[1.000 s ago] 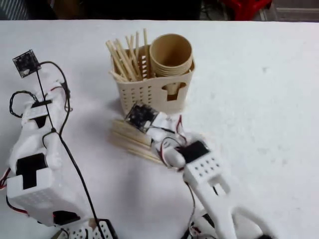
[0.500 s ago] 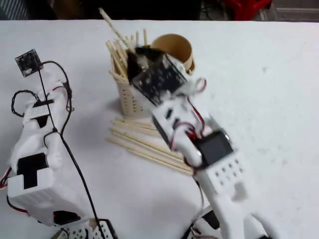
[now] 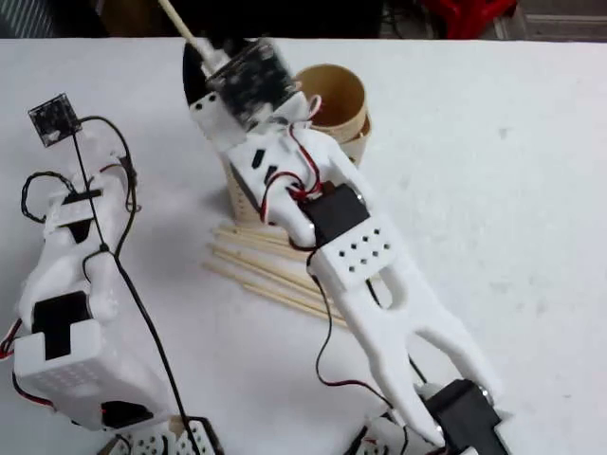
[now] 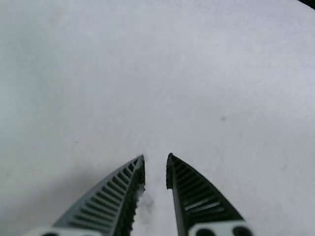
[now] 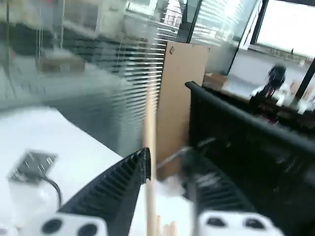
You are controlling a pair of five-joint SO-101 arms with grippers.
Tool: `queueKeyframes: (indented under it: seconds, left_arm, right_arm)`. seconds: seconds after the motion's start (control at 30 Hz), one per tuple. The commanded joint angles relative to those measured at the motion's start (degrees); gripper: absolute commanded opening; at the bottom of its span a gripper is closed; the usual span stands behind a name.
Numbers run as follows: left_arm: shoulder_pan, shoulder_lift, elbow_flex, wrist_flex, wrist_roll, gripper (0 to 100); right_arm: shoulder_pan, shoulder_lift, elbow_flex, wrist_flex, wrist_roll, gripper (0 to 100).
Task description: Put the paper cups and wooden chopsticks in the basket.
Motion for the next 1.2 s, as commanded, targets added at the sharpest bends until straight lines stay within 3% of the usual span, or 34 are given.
queueKeyframes:
  seconds: [0.0,0.13,0.27,0.43,0.57,0.7,0.83,0.9,1.0,1.17]
  left_arm:
    - [0.8,-0.6,-2.2,0.3,-0.4,9]
    - [0.8,-0.6,-2.2,0.3,-0.4,9]
    - [0.8,-0.6,-2.2,0.3,-0.4,9]
    - [0.8,-0.6,-2.2,0.3,-0.4,9]
    - [0.7,-0.6,-2.3,0.3,-0.4,9]
    - [0.7,-0.6,-2.2,0.3,-0.4,9]
    - [0.6,-0.6,-2.2,0.3,-0.4,9]
    - [0.6,-0.6,-2.2,0.3,-0.4,9]
    - [0.7,-0.6,-2.2,0.3,-0.4,9]
    - [0.7,-0.6,-2.3,0.3,-0.4,9]
  right_arm:
    - [2.6,-0.7,-3.3,-0.5,-5.4,18.4]
    - [3.8,-1.1,-3.3,8.7,-3.8,9.8]
    - [3.7,-6.1,-3.0,27.9,-3.7,1.2]
    - [4.0,-13.7,-2.1,51.4,-3.6,5.5]
    - [1.8,-14.8,4.4,58.6,-0.7,1.7]
    - [-1.4,-12.2,16.4,55.5,15.5,1.8]
    - [-3.2,-7.8,28.2,47.7,24.4,2.2]
    - [-4.5,-5.5,33.4,42.3,26.4,2.2]
    - [-6.7,-2.2,38.9,34.0,23.7,6.5]
    - [-7.5,3.3,40.5,32.0,24.8,15.0]
